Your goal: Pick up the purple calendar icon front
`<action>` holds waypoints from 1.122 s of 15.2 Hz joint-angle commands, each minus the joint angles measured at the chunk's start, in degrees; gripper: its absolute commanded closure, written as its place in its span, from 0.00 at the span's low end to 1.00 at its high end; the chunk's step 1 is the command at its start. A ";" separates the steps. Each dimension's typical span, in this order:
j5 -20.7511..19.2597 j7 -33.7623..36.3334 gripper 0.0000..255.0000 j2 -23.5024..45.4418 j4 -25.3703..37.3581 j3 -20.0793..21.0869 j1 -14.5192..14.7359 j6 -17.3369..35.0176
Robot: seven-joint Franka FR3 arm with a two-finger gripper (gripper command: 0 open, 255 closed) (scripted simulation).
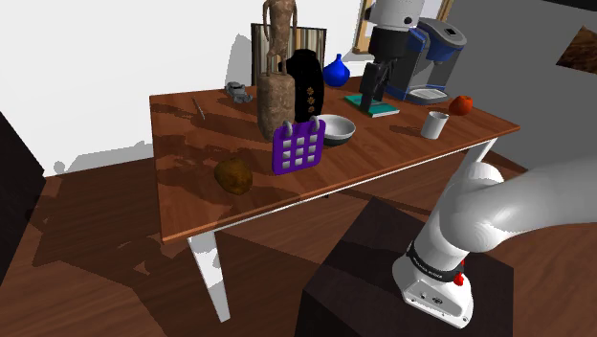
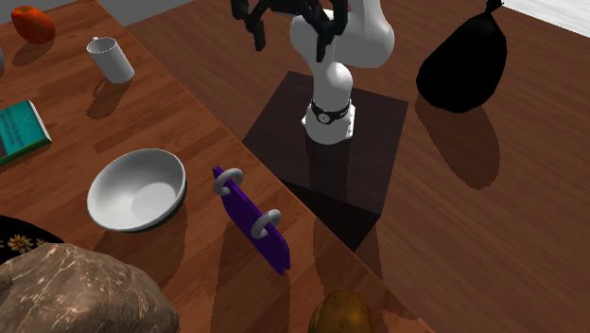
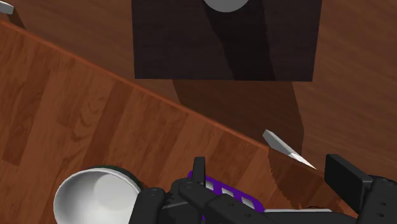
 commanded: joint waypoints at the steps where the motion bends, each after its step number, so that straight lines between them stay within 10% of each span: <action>1: 0.00 0.00 0.00 0.00 0.00 0.00 0.00 0.00; 17: -7.51 -22.95 0.00 29.87 8.34 -5.37 5.21 21.95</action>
